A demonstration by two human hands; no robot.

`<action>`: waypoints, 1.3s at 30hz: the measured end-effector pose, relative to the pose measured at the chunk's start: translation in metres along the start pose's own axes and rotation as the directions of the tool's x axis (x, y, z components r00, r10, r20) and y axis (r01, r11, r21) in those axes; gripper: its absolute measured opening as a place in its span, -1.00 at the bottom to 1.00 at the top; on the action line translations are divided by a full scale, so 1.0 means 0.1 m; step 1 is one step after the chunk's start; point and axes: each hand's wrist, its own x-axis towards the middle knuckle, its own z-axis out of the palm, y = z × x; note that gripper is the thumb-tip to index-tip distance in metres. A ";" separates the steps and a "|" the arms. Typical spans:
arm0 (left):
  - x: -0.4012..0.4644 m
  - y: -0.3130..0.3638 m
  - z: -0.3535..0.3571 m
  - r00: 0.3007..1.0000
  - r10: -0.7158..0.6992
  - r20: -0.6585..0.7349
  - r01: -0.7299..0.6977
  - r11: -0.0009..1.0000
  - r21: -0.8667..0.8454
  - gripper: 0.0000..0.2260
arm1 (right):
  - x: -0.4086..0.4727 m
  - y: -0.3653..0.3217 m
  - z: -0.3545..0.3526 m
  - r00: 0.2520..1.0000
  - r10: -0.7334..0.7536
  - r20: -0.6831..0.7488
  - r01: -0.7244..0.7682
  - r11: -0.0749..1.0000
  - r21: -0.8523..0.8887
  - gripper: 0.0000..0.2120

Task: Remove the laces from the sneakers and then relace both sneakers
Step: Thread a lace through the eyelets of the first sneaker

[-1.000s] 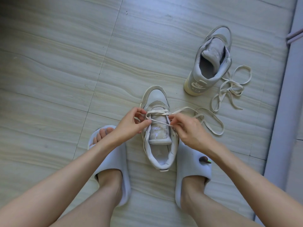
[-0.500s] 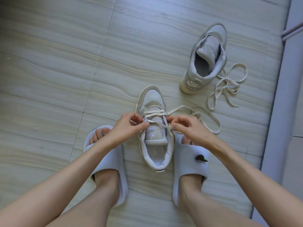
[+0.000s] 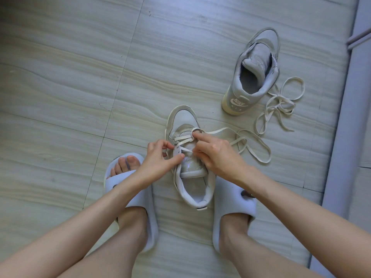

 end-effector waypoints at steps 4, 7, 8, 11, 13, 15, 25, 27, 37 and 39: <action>0.06 -0.12 0.03 0.999 0.047 0.011 -0.047 0.999 -0.010 -0.77 | -0.06 0.05 0.05 0.999 0.027 0.038 -0.032 0.990 0.139 -0.96; 0.10 -0.16 0.06 0.996 0.089 -0.028 -0.090 0.994 -0.057 -0.81 | -0.07 0.11 0.08 0.994 0.093 0.060 -0.105 0.968 0.229 -0.96; 0.10 -0.14 0.05 0.996 0.084 -0.030 -0.086 0.995 -0.058 -0.81 | -0.07 0.12 0.08 0.991 0.113 0.067 -0.127 0.957 0.260 -0.96; 0.13 -0.15 0.03 0.998 0.062 -0.029 -0.063 0.996 -0.059 -0.86 | -0.07 0.12 0.05 0.978 0.178 0.110 -0.208 0.893 0.400 -0.95; 0.15 -0.13 -0.01 0.993 0.091 -0.077 -0.090 0.996 0.016 -0.87 | -0.07 0.10 0.02 0.966 0.229 0.120 -0.258 0.837 0.483 -0.91; 0.17 -0.08 -0.06 0.983 0.120 -0.137 -0.110 0.991 0.076 -0.83 | -0.10 0.09 0.02 0.955 0.284 0.090 -0.287 0.796 0.532 -0.89; 0.28 0.00 -0.34 0.939 0.123 -0.321 -0.108 0.992 0.063 -0.94 | -0.26 0.23 0.01 0.977 0.175 0.118 -0.161 0.980 -0.118 -0.79; 0.27 -0.01 -0.36 0.937 0.128 -0.324 -0.117 0.992 0.055 -0.94 | -0.24 0.28 0.03 0.943 0.296 0.154 -0.259 0.940 -0.221 -0.75; 0.20 -0.04 -0.41 0.968 0.119 -0.222 -0.135 0.989 -0.058 -0.88 | 0.26 0.31 -0.17 0.927 0.373 -0.049 -0.365 0.924 0.113 -0.77; 0.19 -0.05 -0.41 0.965 0.148 -0.216 -0.160 0.987 -0.035 -0.89 | 0.48 0.24 -0.16 0.943 0.333 0.000 -0.330 0.936 0.126 -0.75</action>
